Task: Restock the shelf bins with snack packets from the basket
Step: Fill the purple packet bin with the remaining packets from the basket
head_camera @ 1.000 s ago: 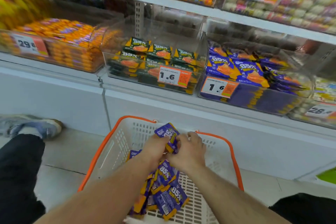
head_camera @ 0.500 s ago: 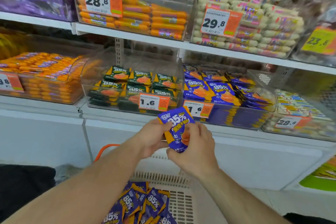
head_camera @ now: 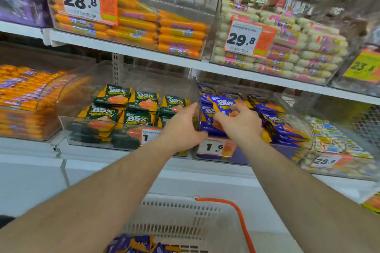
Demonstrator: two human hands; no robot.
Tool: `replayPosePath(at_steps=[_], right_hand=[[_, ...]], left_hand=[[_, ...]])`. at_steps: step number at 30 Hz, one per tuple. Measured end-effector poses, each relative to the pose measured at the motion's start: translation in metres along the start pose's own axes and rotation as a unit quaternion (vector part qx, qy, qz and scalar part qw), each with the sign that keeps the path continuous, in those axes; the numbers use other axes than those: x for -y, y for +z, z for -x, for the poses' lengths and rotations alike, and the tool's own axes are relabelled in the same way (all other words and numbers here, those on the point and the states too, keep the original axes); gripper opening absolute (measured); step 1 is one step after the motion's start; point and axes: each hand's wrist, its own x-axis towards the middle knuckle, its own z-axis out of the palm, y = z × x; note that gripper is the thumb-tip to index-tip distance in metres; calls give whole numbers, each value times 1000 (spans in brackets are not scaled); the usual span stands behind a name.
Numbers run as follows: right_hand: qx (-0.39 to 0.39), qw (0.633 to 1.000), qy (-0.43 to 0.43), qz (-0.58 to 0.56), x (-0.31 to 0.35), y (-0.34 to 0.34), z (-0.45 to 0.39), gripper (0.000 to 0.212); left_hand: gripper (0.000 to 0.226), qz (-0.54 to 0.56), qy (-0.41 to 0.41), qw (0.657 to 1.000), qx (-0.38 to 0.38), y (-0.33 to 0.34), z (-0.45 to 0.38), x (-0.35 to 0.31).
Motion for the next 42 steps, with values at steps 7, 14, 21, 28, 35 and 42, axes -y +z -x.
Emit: replayPosePath(at_steps=[7,14,21,28,35,42], right_hand=[[49,996,-45,55,-8,30,-16,52],[43,994,-97,40,-26,30,-18,30],[50,994,-100,16,-29,27,-15,25],[-71,970,-224,67,-29,16,-1,21],[-53,915,-382,-116,-69,84,89,20],[335,941,25,33,-166,223,141,21]], left_hand=[[70,-138,24,987,-79,19,-12,14],[58,-160,3,979,-125,25,-11,10],[56,-190,11,971,-142,33,-10,15],[63,-97,83,984,-123,15,5,8],[36,-286,159,917,229,1,80,60],[38,-258,-7,861,439,32,103,104]])
